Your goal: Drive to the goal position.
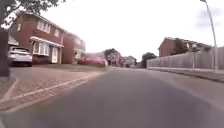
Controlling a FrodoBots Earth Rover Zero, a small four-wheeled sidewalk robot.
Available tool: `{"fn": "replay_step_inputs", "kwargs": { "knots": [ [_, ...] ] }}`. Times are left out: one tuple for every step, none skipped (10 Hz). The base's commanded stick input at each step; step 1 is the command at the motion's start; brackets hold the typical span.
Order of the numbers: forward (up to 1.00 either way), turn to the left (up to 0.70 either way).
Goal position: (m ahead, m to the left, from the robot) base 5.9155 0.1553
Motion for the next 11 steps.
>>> {"fn": "replay_step_inputs", "kwargs": {
  "knots": [
    [1.0,0.0],
    [1.0,0.0],
    [1.0,0.0],
    [1.0,0.0],
    [1.0,0.0],
    [1.0,0.0],
    [1.0,0.0],
    [1.0,0.0],
    [1.0,0.0],
    [1.0,0.0],
    [1.0,0.0]
  ]
}}
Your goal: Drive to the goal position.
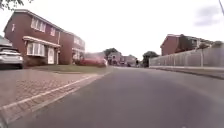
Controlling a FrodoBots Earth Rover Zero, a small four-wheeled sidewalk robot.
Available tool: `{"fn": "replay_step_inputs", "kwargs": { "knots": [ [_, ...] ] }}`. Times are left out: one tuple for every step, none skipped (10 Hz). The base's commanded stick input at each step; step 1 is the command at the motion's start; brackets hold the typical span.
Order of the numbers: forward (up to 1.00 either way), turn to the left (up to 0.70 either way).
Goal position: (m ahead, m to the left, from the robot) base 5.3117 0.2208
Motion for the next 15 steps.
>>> {"fn": "replay_step_inputs", "kwargs": {
  "knots": [
    [1.0,-0.08],
    [1.0,-0.4],
    [1.0,-0.4],
    [1.0,-0.4],
    [1.0,-0.4],
    [1.0,-0.4],
    [1.0,-0.4],
    [1.0,-0.4],
    [1.0,-0.34],
    [1.0,-0.14],
    [1.0,0.0],
    [1.0,0.0],
    [1.0,0.0],
    [1.0,0.0],
    [1.0,0.0]
  ]
}}
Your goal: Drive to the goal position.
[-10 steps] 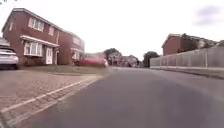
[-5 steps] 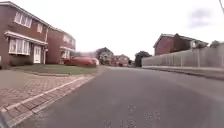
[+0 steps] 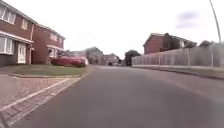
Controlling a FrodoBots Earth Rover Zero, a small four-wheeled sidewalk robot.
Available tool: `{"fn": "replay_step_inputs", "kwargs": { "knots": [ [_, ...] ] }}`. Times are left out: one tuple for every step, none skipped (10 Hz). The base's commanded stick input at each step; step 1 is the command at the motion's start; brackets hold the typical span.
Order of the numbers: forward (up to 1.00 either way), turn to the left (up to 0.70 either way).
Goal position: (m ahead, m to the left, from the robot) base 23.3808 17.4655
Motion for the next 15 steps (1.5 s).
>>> {"fn": "replay_step_inputs", "kwargs": {
  "knots": [
    [1.0,0.0],
    [1.0,0.0],
    [1.0,0.0],
    [1.0,0.0],
    [1.0,0.0],
    [1.0,0.33],
    [1.0,0.37],
    [1.0,0.04],
    [1.0,0.0],
    [1.0,0.0],
    [1.0,0.0],
    [1.0,0.0],
    [1.0,0.0],
    [1.0,0.0],
    [1.0,0.0]
  ]
}}
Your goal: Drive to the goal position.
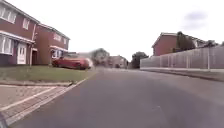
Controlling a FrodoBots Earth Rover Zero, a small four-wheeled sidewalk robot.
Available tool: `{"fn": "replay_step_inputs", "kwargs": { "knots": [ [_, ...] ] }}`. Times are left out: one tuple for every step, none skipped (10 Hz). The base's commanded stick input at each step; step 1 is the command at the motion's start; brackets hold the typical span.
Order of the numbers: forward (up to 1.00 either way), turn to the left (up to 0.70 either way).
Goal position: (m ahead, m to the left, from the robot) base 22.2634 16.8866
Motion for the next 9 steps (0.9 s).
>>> {"fn": "replay_step_inputs", "kwargs": {
  "knots": [
    [1.0,0.0],
    [1.0,0.0],
    [1.0,0.0],
    [1.0,0.0],
    [1.0,0.0],
    [1.0,0.0],
    [1.0,0.0],
    [1.0,0.0],
    [1.0,0.0]
  ]
}}
